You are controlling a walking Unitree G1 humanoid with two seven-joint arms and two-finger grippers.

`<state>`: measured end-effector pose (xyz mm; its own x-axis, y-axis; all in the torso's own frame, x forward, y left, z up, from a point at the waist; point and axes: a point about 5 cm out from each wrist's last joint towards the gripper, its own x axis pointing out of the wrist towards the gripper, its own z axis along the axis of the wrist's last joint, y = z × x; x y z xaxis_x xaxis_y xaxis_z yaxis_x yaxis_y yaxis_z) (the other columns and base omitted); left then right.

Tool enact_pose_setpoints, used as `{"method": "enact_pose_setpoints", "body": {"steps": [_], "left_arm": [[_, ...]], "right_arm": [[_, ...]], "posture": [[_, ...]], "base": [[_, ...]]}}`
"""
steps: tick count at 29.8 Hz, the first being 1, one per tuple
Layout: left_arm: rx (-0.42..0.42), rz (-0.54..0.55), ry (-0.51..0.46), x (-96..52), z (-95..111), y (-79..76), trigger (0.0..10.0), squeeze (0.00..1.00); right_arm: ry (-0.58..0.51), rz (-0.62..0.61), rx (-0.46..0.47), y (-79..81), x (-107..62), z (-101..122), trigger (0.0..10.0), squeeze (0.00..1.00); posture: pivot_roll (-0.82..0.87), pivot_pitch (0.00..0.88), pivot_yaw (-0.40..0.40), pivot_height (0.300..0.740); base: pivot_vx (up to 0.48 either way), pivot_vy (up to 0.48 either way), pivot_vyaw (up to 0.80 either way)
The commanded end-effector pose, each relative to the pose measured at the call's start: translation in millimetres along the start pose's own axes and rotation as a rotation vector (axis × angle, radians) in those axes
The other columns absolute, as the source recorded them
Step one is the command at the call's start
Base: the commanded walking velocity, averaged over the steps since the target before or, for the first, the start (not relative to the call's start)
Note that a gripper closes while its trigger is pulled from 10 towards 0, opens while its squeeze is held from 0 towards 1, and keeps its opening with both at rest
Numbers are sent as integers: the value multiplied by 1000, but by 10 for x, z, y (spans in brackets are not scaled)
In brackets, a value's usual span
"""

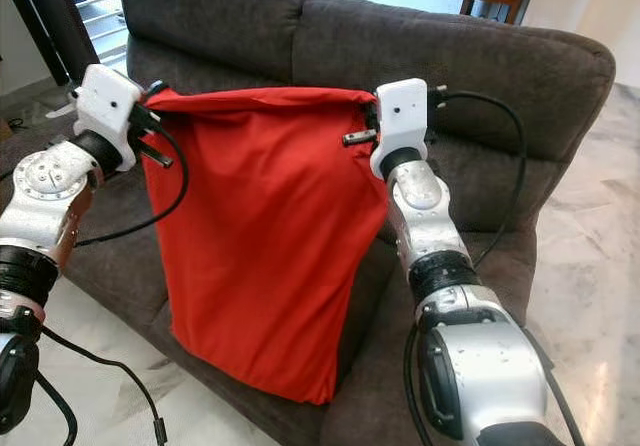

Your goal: Move the pillow to the sofa from floor

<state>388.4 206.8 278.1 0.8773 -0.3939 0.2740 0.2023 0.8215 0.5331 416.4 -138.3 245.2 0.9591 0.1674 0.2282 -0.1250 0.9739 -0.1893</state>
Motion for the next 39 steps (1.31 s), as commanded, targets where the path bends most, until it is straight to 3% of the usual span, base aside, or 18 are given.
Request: {"method": "enact_pose_setpoints", "body": {"steps": [1, 8, 17, 25, 32, 34, 39], "left_arm": [[-12, 109, 42, -166, -100, 287, 10000, 0], [43, 120, 66, -75, 4, 453, 10000, 0], [77, 131, 75, 54, 127, 521, 10000, 0], [39, 59, 114, -58, -170, 262, 10000, 0], [-1, 20, 194, -282, -513, 3, 10000, 0], [-32, -2, 226, -433, -668, -175, 10000, 0], [-49, -23, 259, -603, -787, -334, 10000, 0]], "right_arm": [[118, -265, 2, -594, -218, -294, 10000, 0], [169, -381, -14, -874, -394, -453, 10000, 0], [218, -435, -42, -990, -550, -614, 10000, 0], [259, -450, -50, -1002, -694, -786, 10000, 0], [310, -387, -64, -886, -800, -965, 10000, 0], [351, -358, -84, -839, -898, -1090, 10000, 0], [386, -329, -88, -794, -1016, -1210, 10000, 0]], "posture": [[95, 96, 5, 740], [91, 92, 21, 740], [79, 90, 28, 740], [72, 99, 20, 740], [72, 114, 7, 740], [74, 121, -5, 740], [75, 125, -11, 740]], "base": [[0, 0, 0], [0, 0, 0], [0, 0, 0], [0, 0, 0], [0, 0, 0], [0, 0, 0], [0, 0, 0]]}}
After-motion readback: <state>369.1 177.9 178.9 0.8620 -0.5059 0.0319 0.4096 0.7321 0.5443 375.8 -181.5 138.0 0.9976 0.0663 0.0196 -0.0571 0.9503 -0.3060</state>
